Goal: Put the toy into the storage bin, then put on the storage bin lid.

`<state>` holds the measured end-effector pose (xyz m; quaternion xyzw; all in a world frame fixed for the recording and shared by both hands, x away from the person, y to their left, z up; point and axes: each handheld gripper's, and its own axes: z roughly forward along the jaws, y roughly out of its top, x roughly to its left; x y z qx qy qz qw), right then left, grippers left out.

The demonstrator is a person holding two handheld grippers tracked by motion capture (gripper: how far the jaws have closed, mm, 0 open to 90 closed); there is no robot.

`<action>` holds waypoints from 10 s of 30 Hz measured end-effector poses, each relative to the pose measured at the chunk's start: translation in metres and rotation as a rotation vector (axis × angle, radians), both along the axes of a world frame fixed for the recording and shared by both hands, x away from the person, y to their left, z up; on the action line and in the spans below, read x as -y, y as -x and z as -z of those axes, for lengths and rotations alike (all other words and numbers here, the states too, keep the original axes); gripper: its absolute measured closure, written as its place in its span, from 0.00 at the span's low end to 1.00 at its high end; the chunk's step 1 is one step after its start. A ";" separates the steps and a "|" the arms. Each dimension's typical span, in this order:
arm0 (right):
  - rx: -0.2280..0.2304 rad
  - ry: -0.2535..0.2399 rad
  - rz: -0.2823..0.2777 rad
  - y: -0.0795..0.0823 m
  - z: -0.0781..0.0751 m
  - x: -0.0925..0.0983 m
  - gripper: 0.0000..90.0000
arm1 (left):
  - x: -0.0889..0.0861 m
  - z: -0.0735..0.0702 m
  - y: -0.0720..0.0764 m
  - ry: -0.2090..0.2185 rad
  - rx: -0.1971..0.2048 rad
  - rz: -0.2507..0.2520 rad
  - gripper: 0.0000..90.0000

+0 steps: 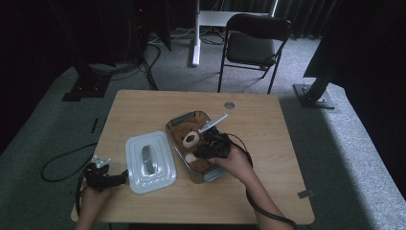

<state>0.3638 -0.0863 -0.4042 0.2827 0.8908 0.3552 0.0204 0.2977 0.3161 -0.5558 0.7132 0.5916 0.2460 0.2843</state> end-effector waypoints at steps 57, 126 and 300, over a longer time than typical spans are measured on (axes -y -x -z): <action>0.067 0.221 0.189 -0.027 0.014 0.020 0.79 | 0.000 0.000 0.000 0.000 0.000 0.000 0.01; 0.203 -0.102 0.631 -0.013 0.090 0.145 0.21 | 0.099 -0.029 -0.039 0.170 -0.043 0.143 0.41; 0.200 -0.173 0.453 0.012 0.122 0.105 0.13 | 0.046 -0.114 -0.053 0.356 0.210 0.168 0.01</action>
